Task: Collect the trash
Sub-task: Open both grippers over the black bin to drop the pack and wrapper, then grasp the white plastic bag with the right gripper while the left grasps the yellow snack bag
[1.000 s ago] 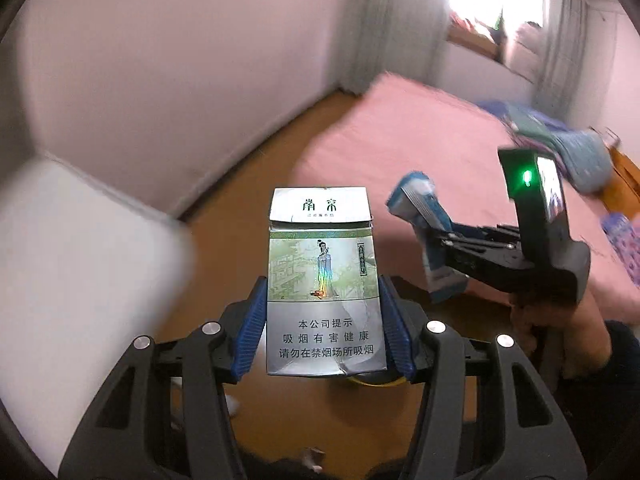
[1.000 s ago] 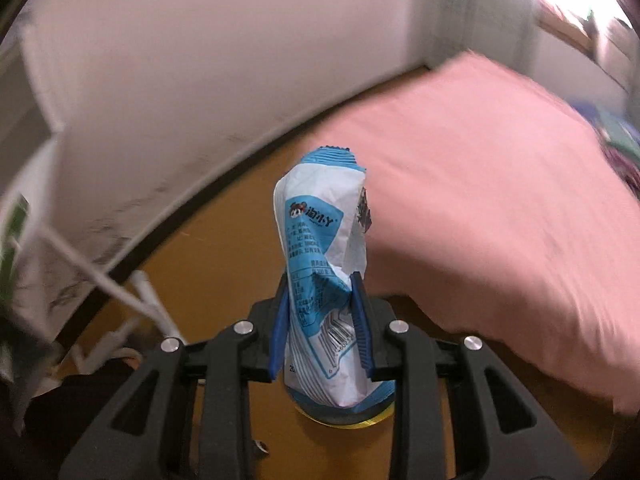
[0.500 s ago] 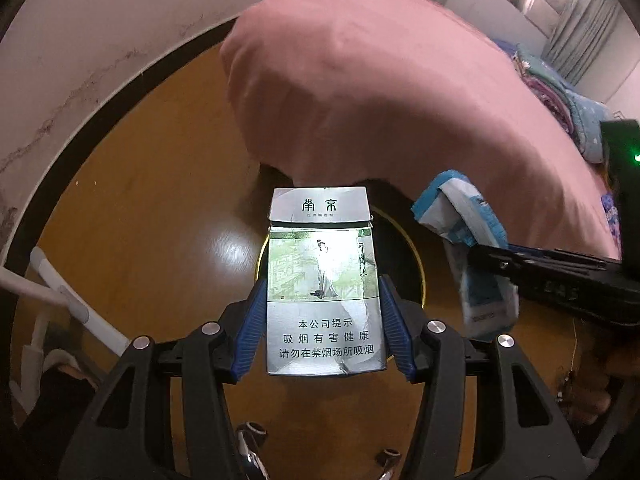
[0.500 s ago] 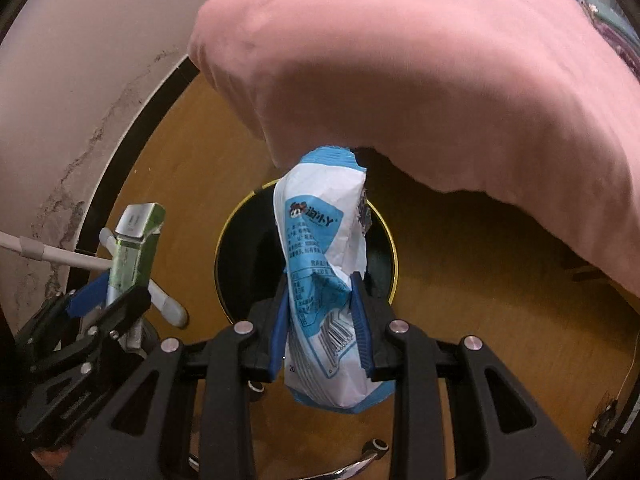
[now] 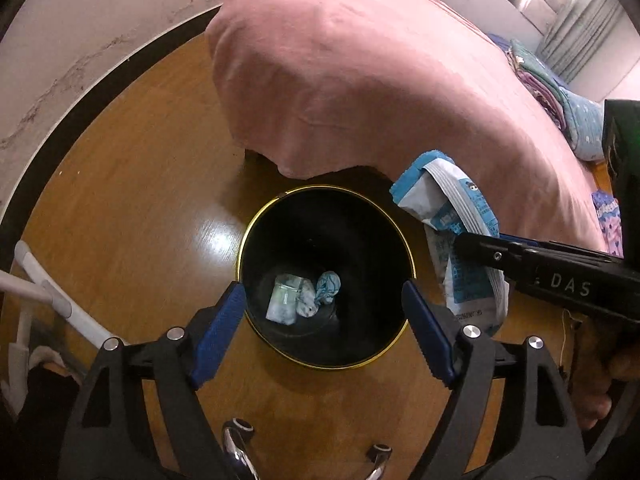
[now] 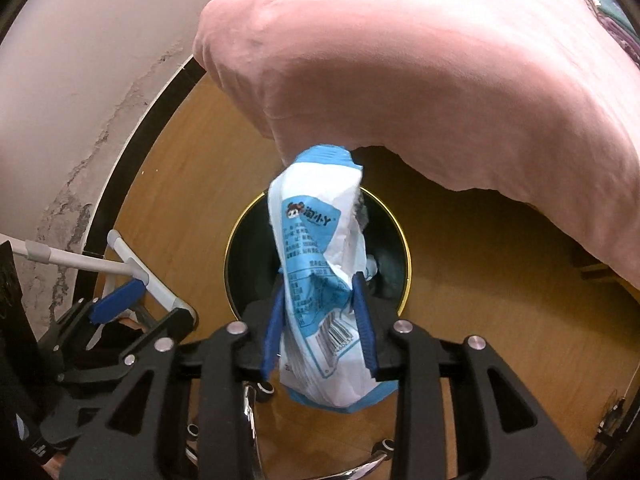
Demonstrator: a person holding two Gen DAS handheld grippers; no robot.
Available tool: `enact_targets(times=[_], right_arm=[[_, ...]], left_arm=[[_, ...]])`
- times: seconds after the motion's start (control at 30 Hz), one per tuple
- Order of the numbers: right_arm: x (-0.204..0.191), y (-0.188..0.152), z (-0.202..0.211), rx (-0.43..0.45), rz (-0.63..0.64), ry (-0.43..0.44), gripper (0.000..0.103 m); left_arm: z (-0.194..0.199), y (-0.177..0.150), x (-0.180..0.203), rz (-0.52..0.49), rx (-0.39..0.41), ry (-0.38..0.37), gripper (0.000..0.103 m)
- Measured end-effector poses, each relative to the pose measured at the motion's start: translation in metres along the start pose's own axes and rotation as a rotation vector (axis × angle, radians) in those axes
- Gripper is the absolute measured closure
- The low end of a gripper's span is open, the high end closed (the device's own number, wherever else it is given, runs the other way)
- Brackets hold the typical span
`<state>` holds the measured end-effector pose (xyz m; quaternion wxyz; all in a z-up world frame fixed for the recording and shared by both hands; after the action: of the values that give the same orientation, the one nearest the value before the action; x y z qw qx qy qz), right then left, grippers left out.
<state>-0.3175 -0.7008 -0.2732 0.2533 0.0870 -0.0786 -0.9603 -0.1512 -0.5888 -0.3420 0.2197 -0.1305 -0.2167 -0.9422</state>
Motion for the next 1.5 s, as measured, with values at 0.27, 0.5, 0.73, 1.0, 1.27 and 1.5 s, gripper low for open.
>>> enact_targets(times=[0.27,0.5,0.73,1.0,1.27,1.5], right_arm=[[-0.002,0.008,0.015,0.05,-0.018,-0.022,0.036],[-0.035,0.028,0.081,0.173,0.052,-0.022,0.03],[-0.169,0.029,0.195,0.375,0.344,0.12,0.026],[-0.421,-0.041,0.246,0.351,0.824,0.46,0.025],[-0.614,-0.12,0.23,0.213,1.102,0.586,0.025],[-0.684,-0.14,0.202,0.144,1.14,0.555,0.033]], left_arm=[[0.025,-0.006,-0.008,0.01,0.032,0.022,0.019],[0.144,0.003,-0.003,-0.004,0.243,0.107,0.011],[0.322,-0.021,-0.035,-0.001,0.384,0.232,0.007],[0.485,-0.123,-0.196,0.343,0.466,0.514,0.007],[0.565,-0.263,-0.315,0.809,0.529,0.619,0.007],[0.569,-0.29,-0.334,0.89,0.511,0.61,0.007]])
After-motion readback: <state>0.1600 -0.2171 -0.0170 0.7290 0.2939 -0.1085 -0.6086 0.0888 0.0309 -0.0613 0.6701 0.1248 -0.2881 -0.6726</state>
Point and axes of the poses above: each gripper's, at about its wrist camera, not at the fingertips, and z roughly against the way its jaws point, x to its right, y to its top, the point moved 5 cm from there along -z, roughly the way its jaws point, and after that the axes turned 5 degrees about z, right-handed, at the moved point
